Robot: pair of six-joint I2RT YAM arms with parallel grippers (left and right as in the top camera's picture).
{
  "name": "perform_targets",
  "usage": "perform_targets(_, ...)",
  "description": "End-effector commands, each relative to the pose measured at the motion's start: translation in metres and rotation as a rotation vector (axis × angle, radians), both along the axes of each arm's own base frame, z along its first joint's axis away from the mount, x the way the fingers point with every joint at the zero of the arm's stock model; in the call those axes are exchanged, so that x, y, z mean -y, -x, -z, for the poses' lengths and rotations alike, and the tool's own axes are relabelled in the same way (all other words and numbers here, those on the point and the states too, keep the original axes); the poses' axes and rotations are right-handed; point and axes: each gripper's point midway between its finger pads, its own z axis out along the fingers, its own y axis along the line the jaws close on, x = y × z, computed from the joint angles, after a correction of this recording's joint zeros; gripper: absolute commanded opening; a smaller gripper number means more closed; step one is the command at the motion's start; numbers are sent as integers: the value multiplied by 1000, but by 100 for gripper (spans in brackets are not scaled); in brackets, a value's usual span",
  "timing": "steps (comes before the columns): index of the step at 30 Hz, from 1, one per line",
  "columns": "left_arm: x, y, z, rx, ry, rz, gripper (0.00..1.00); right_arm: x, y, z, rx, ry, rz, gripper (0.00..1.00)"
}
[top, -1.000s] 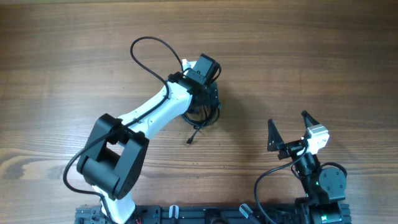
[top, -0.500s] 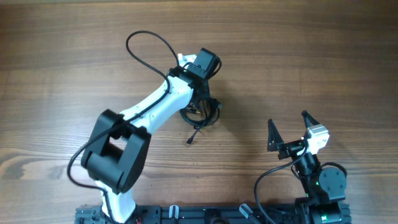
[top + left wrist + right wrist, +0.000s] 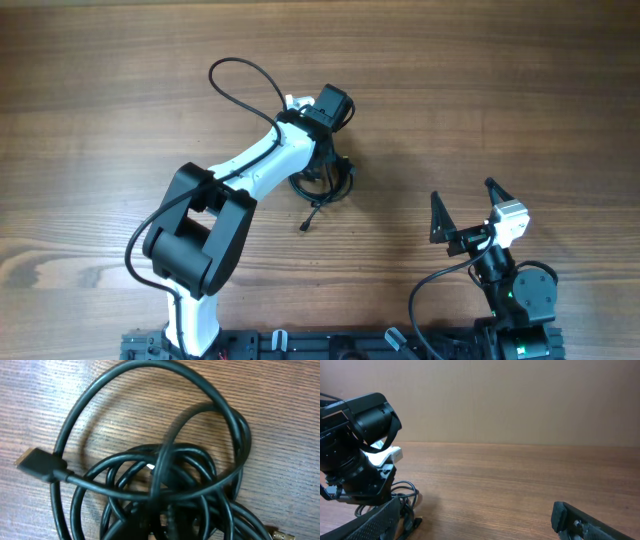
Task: Untangle cables
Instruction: 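Grasp the black cable bundle with the left gripper, then lift the cable bundle with the left gripper toward table center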
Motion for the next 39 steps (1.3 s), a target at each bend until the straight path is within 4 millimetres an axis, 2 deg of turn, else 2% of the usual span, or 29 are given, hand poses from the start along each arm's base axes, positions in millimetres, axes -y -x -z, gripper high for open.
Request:
perform_targets(1,-2,6,10,-31,-4,1,4,-3,1,-1,5,7,-18,100)
perform_targets(4,5,9,12,-58,41,12,4,-3,1,-1,5,7,-18,100)
perform_targets(7,5,6,3,-54,85,1,4,-3,1,-1,5,7,-18,100)
perform_targets(11,9,-1,-28,-59,273,-13,4,-3,1,-1,5,7,-18,100)
perform_targets(13,10,-7,-53,-61,428,-17,4,-3,1,-1,5,7,-18,100)
perform_targets(16,6,-10,-77,-79,593,-11,4,-3,1,-1,5,6,-18,100)
perform_targets(20,-6,-10,-74,-82,571,31,4,-3,1,-1,5,7,-18,100)
perform_targets(30,10,5,-71,-76,478,319,4,-3,1,-1,5,7,-18,100)
perform_targets(33,2,1,-67,-61,422,299,4,-3,1,-1,5,7,-18,100)
perform_targets(35,-12,-3,-63,-56,366,192,4,-3,1,-1,5,7,-18,100)
perform_targets(39,-16,-5,-62,-55,371,97,4,-3,1,-1,5,7,-18,100)
